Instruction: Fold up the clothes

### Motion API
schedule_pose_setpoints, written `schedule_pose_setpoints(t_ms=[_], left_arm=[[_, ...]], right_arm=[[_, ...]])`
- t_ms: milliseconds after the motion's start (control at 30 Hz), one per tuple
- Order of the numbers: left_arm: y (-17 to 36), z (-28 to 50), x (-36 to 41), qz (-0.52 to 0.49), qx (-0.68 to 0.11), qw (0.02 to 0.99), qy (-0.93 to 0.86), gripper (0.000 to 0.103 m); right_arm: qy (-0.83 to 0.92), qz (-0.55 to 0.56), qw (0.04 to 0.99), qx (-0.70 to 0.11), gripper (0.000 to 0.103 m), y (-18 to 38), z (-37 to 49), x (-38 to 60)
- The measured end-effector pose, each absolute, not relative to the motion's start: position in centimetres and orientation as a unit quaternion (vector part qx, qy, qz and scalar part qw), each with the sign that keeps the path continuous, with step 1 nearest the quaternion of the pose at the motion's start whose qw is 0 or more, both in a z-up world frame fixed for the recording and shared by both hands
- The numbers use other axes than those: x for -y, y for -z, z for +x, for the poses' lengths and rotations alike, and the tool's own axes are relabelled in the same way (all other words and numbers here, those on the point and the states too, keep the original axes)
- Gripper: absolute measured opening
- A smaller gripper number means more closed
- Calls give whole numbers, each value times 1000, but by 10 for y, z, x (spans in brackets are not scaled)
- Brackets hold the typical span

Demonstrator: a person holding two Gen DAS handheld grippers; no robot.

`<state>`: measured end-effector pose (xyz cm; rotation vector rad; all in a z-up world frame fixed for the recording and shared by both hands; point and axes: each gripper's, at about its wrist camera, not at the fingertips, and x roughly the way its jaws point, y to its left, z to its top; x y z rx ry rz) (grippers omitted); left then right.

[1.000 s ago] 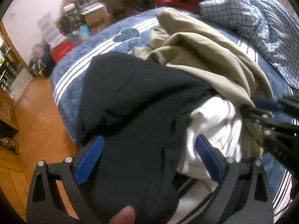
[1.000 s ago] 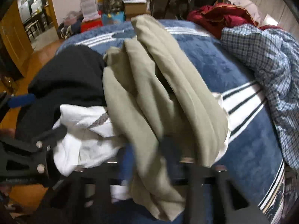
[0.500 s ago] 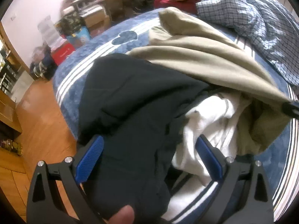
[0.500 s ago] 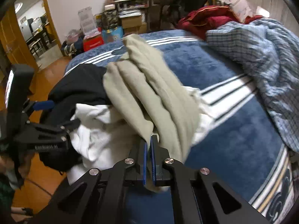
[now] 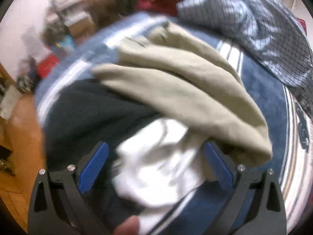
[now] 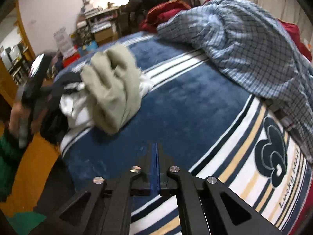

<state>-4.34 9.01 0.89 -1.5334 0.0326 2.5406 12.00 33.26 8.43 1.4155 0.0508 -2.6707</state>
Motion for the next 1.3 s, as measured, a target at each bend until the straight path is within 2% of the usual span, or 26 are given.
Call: schedule_pose_setpoints(t_ms=[67,133,200,233,267,300,333,367,467,667,700,733,867,900,933,1000,1033,1067,1100,1233,1300], left_arm=[[-1,-59,-102,-533,1,98,-840,99],[7,-75,-107,-548,18,100,-830,99],[10,-87,-109,-559,42,110,-821,98],[12,-93,-110,-564,53,115,-816,83],[14,-100,-110,-569,65,119,-811,47],[16,-106,-111,-574,76,124,-805,40],[13,-107,-112,-569,75,129,-809,39],[8,-106,-112,-559,69,133,-816,34],[-5,-103,-113,-537,55,151,-828,29],[9,-111,-111,-533,61,163,-828,29],[12,-112,-109,-534,62,166,-827,29],[12,-112,-107,-532,60,168,-828,30],[2,-104,-100,-521,61,180,-832,38],[-5,-100,-98,-516,72,188,-833,41],[-13,-94,-99,-508,74,191,-837,50],[-34,-80,-101,-483,63,184,-854,48],[-48,-69,-102,-464,53,178,-866,51],[-58,-60,-102,-454,52,181,-871,62],[-66,-52,-102,-447,54,186,-874,67],[-86,-19,-115,-437,36,204,-875,80],[-75,-3,-140,-447,10,223,-866,82]], right_arm=[[881,468,69,-22,16,-75,119,-318],[881,465,85,-23,45,-62,108,-300],[880,463,102,-24,57,-53,96,-284],[880,461,108,-28,57,-48,88,-276],[880,459,113,-33,57,-44,80,-267],[880,459,116,-35,57,-40,71,-260],[879,460,117,-34,57,-36,60,-255],[878,462,119,-31,58,-32,47,-250],[873,470,130,-14,59,-18,14,-235],[854,506,118,-22,57,25,-38,-206],[849,515,115,-24,29,30,-42,-204],[845,522,114,-25,9,32,-44,-203],[866,487,102,-56,9,-17,-29,-224],[872,475,97,-68,9,-37,-24,-235],[878,465,88,-77,8,-56,-19,-246],[888,445,61,-102,7,-101,0,-275],[890,438,42,-117,7,-119,14,-290],[892,433,23,-130,7,-136,28,-305],[892,429,5,-141,7,-151,47,-319],[887,441,-32,-133,7,-189,151,-378],[880,459,-41,-110,8,-192,204,-404]])
